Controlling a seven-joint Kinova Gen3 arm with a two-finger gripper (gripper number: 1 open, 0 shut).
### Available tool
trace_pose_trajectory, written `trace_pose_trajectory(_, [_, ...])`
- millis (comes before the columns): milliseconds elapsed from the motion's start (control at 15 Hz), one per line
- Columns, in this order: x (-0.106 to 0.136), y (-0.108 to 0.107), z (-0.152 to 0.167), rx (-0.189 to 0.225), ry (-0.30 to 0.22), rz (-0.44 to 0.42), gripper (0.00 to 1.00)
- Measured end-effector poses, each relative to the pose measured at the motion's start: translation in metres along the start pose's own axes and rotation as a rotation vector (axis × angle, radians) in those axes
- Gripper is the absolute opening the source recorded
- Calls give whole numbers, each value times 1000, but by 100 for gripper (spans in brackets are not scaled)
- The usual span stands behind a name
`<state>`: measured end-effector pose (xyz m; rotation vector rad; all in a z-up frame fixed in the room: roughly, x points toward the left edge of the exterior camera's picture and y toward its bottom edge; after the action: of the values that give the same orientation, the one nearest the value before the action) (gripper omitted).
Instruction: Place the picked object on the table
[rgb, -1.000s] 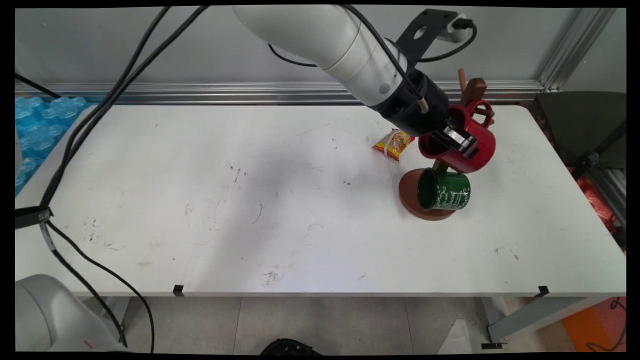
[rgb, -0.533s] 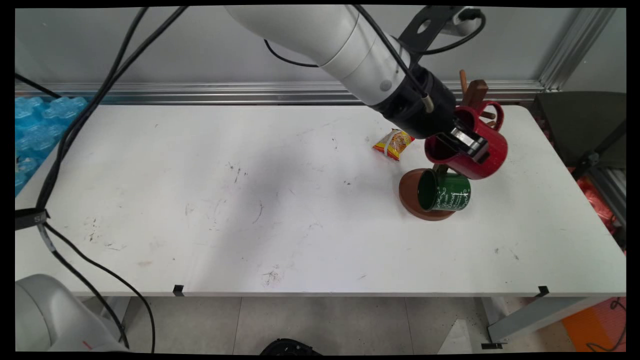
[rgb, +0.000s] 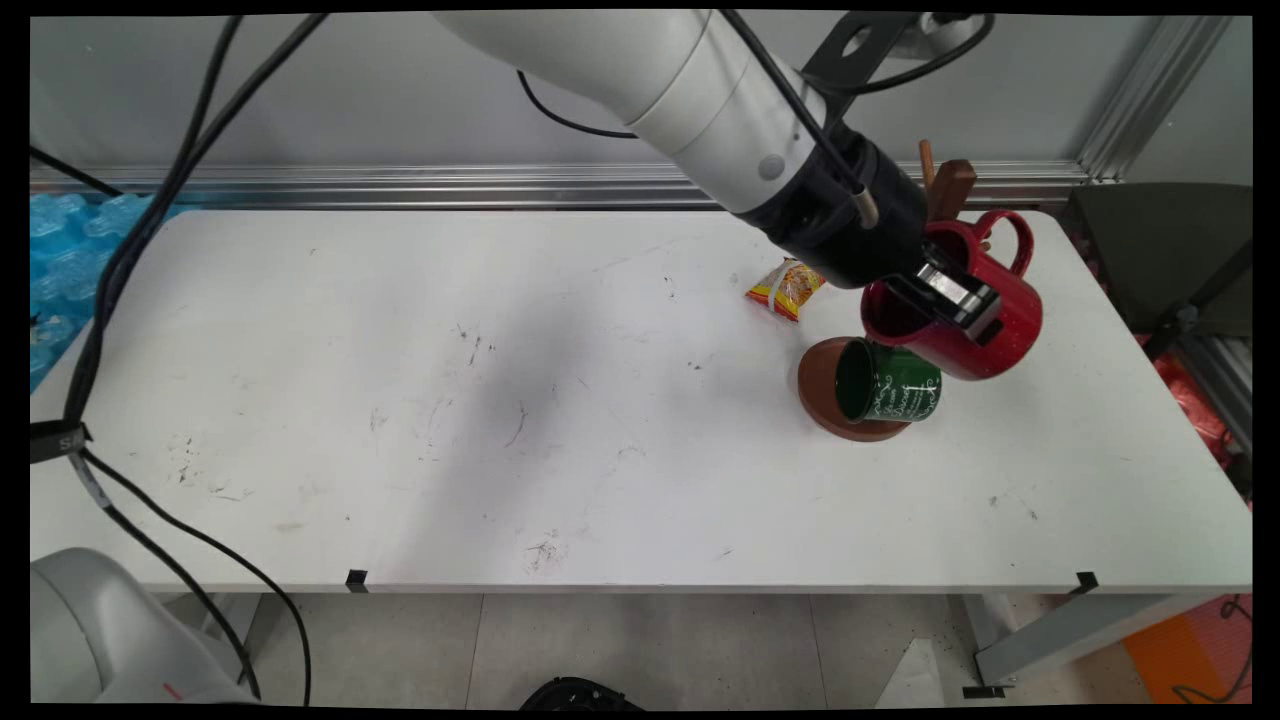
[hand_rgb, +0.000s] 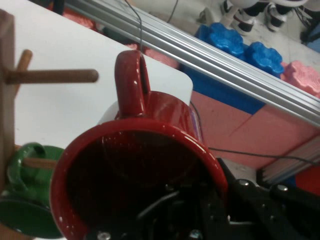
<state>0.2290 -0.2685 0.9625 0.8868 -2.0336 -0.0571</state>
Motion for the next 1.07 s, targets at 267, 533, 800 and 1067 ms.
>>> trace_pose_trajectory(267, [-10,3,-14,8,-41,1,0])
trace_pose_trajectory(533, [-23,-8,-37,47,-122,27,0])
trace_pose_trajectory(800, [-31,-24,-57,87,-196,66,0])
trace_pose_trajectory(1067, [-34,-52,-76,149,-278,132,0])
